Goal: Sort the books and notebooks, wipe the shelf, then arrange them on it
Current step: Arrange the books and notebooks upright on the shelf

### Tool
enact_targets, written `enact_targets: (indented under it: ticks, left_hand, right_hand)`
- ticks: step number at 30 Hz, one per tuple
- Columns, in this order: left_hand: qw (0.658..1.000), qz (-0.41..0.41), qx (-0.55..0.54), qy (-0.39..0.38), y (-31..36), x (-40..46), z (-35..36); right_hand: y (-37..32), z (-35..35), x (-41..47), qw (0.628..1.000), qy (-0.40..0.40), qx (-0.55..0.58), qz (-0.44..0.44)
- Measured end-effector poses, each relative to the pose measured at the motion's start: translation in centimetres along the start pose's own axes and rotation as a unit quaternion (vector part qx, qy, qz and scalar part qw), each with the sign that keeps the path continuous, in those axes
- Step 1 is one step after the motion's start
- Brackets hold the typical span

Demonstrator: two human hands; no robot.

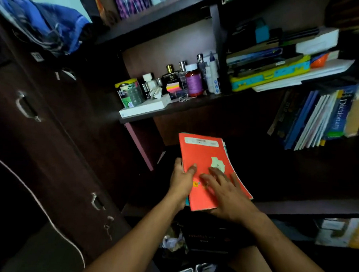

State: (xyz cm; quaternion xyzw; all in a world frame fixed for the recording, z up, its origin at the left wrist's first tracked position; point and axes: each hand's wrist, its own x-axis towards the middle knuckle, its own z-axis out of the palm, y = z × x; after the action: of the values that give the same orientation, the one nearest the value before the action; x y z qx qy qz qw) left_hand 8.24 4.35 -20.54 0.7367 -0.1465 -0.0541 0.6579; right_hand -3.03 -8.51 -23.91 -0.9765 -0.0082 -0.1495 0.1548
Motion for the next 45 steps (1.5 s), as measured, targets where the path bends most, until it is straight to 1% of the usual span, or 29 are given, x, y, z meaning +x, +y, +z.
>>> enact_targets:
  ticks: [2, 4, 5, 8, 10, 13, 15, 17, 19, 21, 24, 26, 28, 30, 32, 33, 35, 38, 40, 42, 45]
  left_hand:
    - [0.988, 0.127, 0.029, 0.088, 0.6, -0.7, -1.8]
    - [0.969, 0.188, 0.037, 0.156, 1.1, -1.0, -4.3]
    - [0.964, 0.202, 0.046, 0.165, 1.2, -1.1, -5.1]
    - [0.960, 0.195, 0.076, 0.187, 0.2, -1.1, -6.9]
    - [0.951, 0.188, 0.080, 0.234, -0.9, -0.9, -7.1]
    - [0.947, 0.168, 0.061, 0.267, -2.2, -0.6, -7.3]
    - [0.952, 0.163, 0.045, 0.254, -2.7, 0.7, -7.9]
    - [0.957, 0.172, 0.049, 0.228, -2.9, 1.9, -8.6]
    - [0.959, 0.179, 0.061, 0.210, -2.8, 3.0, -9.0]
    - [0.962, 0.181, 0.053, 0.196, -2.9, 4.4, -9.4]
    - [0.966, 0.182, 0.046, 0.180, -3.0, 7.1, -9.2]
    - [0.968, 0.175, 0.045, 0.174, -3.4, 9.0, -8.6]
    - [0.966, 0.167, 0.065, 0.185, -4.0, 11.4, -8.1]
    - [0.959, 0.182, 0.096, 0.194, -4.9, 13.5, -7.9]
    - [0.954, 0.213, 0.118, 0.173, -5.8, 14.6, -7.7]
    - [0.955, 0.223, 0.120, 0.153, -6.1, 14.8, -7.8]
    - [0.956, 0.224, 0.140, 0.126, -6.9, 15.2, -7.9]
    - [0.952, 0.208, 0.170, 0.148, -7.4, 15.4, -8.0]
    - [0.947, 0.198, 0.190, 0.168, -7.4, 15.3, -8.2]
    - [0.938, 0.183, 0.225, 0.192, -7.4, 15.0, -8.3]
    - [0.922, 0.178, 0.248, 0.238, -6.9, 14.6, -8.3]
  right_hand:
    - [0.0, -0.1, 0.9, 1.000, 0.012, -0.025, 0.004]
    - [-1.0, 0.0, 2.4, 1.000, 0.002, -0.013, 0.023]
    - [-1.5, 0.1, 3.1, 0.999, -0.010, 0.015, 0.031]
    - [-3.9, 1.0, 5.8, 0.992, -0.034, 0.120, 0.018]
    - [-5.6, 2.0, 7.4, 0.978, -0.056, 0.199, 0.010]
    - [-7.0, 3.7, 9.0, 0.955, -0.076, 0.287, -0.004]
    - [-6.9, 4.6, 10.3, 0.945, -0.089, 0.314, -0.020]
    - [-6.5, 5.2, 11.5, 0.945, -0.089, 0.314, -0.028]
    - [-6.5, 5.7, 12.7, 0.942, -0.077, 0.325, -0.020]
    - [-6.8, 5.9, 14.1, 0.940, -0.068, 0.332, -0.031]
    - [-6.4, 6.9, 17.1, 0.946, -0.072, 0.310, -0.066]
    - [-5.7, 8.0, 19.2, 0.958, -0.071, 0.270, -0.063]
    - [-4.3, 8.9, 21.8, 0.967, -0.074, 0.235, -0.058]
    - [-2.7, 9.1, 24.0, 0.969, -0.071, 0.226, -0.074]
    - [-1.3, 8.8, 25.6, 0.970, -0.052, 0.216, -0.097]
    - [-0.9, 8.8, 26.0, 0.972, -0.030, 0.208, -0.108]
    - [-0.2, 9.2, 26.7, 0.976, 0.012, 0.186, -0.114]
    - [-0.6, 9.6, 27.0, 0.977, 0.045, 0.164, -0.129]
    - [-1.0, 9.8, 26.9, 0.979, 0.049, 0.150, -0.128]
    - [-1.2, 9.9, 26.6, 0.982, 0.029, 0.136, -0.128]
    - [-1.2, 10.0, 26.2, 0.976, -0.039, 0.162, -0.138]
